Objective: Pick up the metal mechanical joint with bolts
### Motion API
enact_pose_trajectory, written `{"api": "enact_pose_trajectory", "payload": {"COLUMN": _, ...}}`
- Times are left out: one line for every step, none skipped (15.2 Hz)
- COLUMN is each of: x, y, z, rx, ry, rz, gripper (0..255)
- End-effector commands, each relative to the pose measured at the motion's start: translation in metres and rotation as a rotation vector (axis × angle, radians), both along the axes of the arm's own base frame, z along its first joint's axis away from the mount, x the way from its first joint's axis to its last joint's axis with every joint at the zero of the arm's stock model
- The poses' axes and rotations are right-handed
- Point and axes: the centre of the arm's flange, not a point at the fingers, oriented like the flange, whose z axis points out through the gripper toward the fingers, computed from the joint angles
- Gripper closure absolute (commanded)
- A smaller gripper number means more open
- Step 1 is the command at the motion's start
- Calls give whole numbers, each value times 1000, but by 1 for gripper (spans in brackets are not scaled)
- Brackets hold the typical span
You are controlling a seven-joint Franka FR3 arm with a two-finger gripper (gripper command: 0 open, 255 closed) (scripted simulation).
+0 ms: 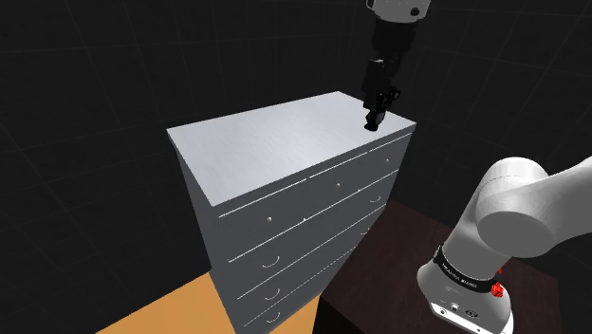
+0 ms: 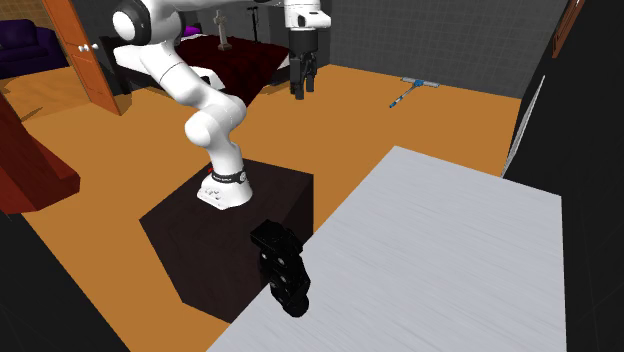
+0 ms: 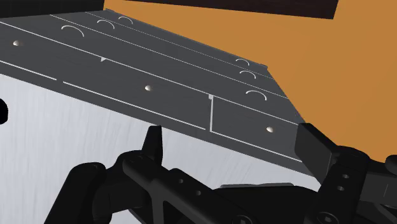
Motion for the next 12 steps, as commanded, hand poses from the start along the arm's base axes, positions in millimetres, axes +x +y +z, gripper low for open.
{"api": "enact_pose_trajectory", "payload": {"x": 0, "y": 0, "z": 0, "rx": 0, "ry": 0, "rz": 0, "gripper": 0}}
{"api": "enact_pose_trajectory", "payload": {"x": 3, "y": -13, "z": -2, "rx": 4, "ry": -2, "rz": -2, "gripper": 0}}
{"api": "enact_pose_trajectory", "payload": {"x": 6, "y": -27, "z": -3, "rx": 7, "ry": -4, "rz": -3, "gripper": 0}}
{"api": "enact_pose_trajectory", "payload": {"x": 8, "y": -40, "z": -5, "rx": 11, "ry": -6, "rz": -5, "gripper": 0}}
{"api": "enact_pose_trajectory", "payload": {"x": 11, "y": -53, "z": -7, "rx": 14, "ry": -7, "rz": -7, "gripper": 0}}
{"api": "enact_pose_trajectory", "payload": {"x": 14, "y": -66, "z": -8, "rx": 18, "ry": -9, "rz": -9, "gripper": 0}}
{"api": "enact_pose_trajectory", "payload": {"x": 17, "y": -80, "z": -10, "rx": 21, "ry": -11, "rz": -10, "gripper": 0}}
{"api": "enact_pose_trajectory", "payload": {"x": 19, "y": -93, "z": -12, "rx": 25, "ry": -13, "rz": -12, "gripper": 0}}
{"api": "enact_pose_trajectory", "payload": {"x": 22, "y": -106, "z": -14, "rx": 28, "ry": -15, "rz": -14, "gripper": 0}}
{"api": "enact_pose_trajectory", "payload": {"x": 25, "y": -119, "z": -16, "rx": 32, "ry": -17, "rz": -16, "gripper": 0}}
{"api": "enact_pose_trajectory", "payload": {"x": 27, "y": -133, "z": -18, "rx": 36, "ry": -19, "rz": -17, "gripper": 0}}
{"api": "enact_pose_trajectory", "payload": {"x": 30, "y": -146, "z": -20, "rx": 39, "ry": -21, "rz": -19, "gripper": 0}}
